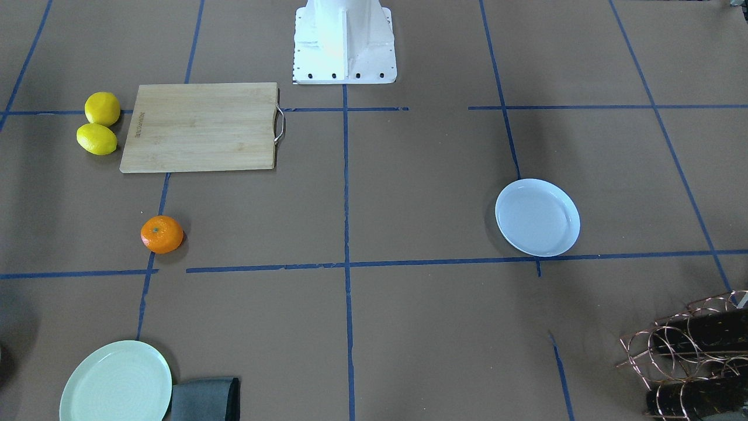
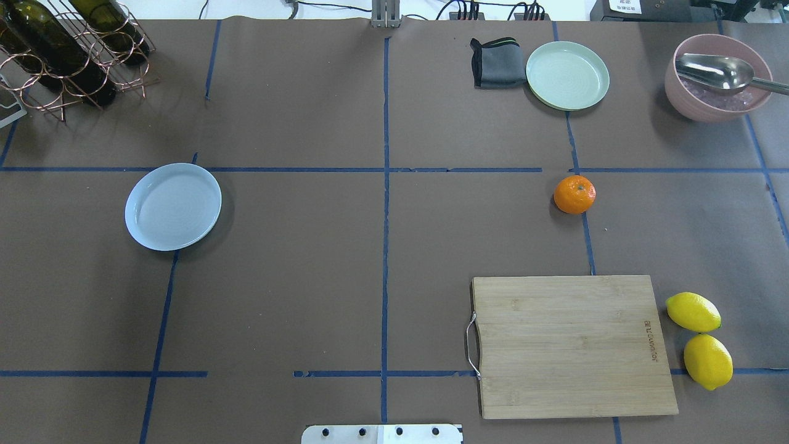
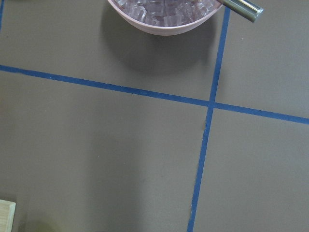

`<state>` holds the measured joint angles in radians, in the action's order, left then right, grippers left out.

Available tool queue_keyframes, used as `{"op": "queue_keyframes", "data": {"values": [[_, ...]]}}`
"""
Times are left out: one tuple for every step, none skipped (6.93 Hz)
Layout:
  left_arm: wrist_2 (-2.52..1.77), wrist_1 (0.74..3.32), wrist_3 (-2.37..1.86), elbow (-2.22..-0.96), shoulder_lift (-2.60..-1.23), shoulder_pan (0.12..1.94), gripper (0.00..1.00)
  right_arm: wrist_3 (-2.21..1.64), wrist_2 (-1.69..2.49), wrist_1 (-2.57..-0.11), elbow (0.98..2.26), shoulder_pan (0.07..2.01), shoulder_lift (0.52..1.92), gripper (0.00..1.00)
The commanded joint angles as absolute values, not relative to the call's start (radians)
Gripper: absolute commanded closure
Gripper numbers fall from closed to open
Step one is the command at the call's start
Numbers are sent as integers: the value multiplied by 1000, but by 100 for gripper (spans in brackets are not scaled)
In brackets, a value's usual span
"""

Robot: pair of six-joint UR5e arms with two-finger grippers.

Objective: Pick orange to plate

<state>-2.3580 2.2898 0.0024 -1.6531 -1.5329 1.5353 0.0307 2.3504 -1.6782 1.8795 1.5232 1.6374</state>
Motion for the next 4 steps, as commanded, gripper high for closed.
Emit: {"op": "queue_keyframes", "data": {"values": [[-2352,2536,-207,-1638,-1523,1369,0,29,2399,-1678,1884,1523,1638,0],[-2347,2548,-322,-1632,-1519,1250,0,31,2411,-1677,1882,1523,1640,0],[-2242,2559,-529,-1637,-1523,1145,0,32,2411,-1678,1881,1523,1641,0],[-2111,2571,-657,-1628,-1526,1012,0,32,2411,-1678,1881,1523,1646,0]]}}
